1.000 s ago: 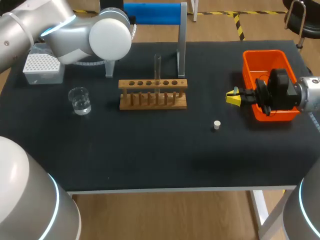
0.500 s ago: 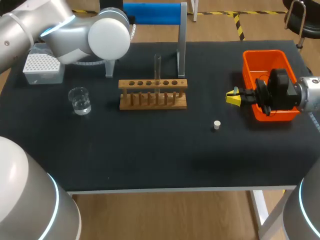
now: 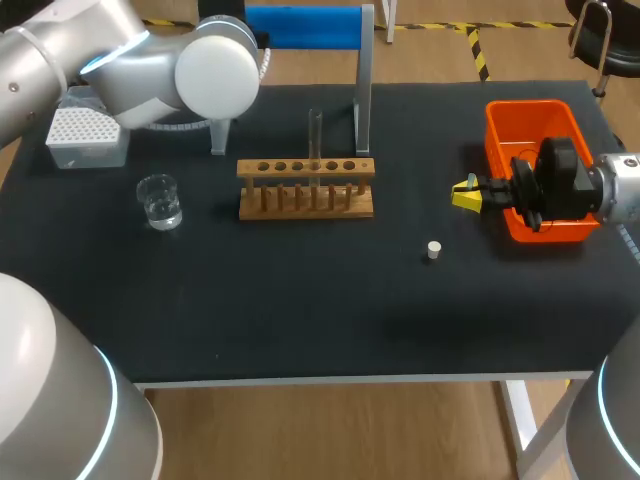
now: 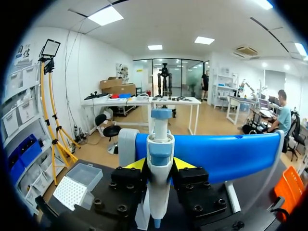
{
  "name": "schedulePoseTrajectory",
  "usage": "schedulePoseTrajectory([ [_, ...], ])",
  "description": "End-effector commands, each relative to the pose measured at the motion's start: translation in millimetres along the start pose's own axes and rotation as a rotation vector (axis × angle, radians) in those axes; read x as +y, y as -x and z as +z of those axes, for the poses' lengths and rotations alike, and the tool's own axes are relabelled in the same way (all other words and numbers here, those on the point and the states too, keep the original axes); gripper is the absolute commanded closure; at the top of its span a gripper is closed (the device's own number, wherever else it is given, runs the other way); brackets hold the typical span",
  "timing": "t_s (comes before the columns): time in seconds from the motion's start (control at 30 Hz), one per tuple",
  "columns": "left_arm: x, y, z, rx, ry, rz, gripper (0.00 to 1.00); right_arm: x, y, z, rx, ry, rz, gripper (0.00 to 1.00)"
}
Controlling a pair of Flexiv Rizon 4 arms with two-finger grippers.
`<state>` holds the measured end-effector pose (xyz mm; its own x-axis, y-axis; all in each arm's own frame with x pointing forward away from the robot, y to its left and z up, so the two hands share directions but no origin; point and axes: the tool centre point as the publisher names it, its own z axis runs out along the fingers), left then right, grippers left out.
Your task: Invert the test tube, pick up the pipette, mount the tip to pipette, aspirate from beaker and dispense into the tube, eject the tip, return the pipette, and cap with the stopper.
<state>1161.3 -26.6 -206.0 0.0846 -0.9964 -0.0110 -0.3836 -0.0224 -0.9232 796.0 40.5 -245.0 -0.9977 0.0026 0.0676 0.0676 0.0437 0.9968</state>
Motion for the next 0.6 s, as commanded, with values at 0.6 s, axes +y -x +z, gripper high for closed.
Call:
schedulePoseTrajectory([
  [0.6,3.2,-0.2,4.1,0.006,0.008,-0.004,0.59,-0.2,-0.2,0.2,-0.001,0.0,0.0,1.0],
])
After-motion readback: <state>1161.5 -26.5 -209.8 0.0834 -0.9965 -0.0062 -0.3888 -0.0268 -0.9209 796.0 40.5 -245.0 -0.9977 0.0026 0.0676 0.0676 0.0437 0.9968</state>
